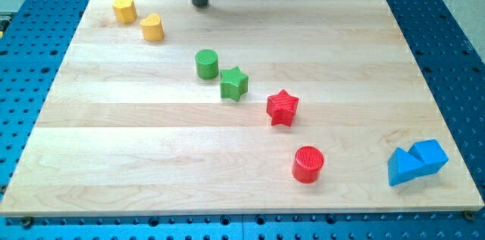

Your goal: Push the hexagon into the heart

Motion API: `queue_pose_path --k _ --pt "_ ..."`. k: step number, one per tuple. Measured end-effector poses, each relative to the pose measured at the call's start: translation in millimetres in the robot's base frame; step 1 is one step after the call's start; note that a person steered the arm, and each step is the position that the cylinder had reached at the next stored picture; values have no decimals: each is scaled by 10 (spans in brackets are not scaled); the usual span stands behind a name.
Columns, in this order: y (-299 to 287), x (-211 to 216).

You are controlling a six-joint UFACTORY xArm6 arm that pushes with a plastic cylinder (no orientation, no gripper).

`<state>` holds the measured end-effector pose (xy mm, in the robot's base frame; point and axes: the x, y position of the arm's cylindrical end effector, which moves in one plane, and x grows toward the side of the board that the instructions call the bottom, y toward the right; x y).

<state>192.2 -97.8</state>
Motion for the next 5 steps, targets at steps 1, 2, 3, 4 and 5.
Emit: queue_pose_path --k 1,2,3,4,5 --pt "-398 2" --pt "-778 -10" --pt "-1502 -11" --pt "-1803 75" --pt "-1104 335"
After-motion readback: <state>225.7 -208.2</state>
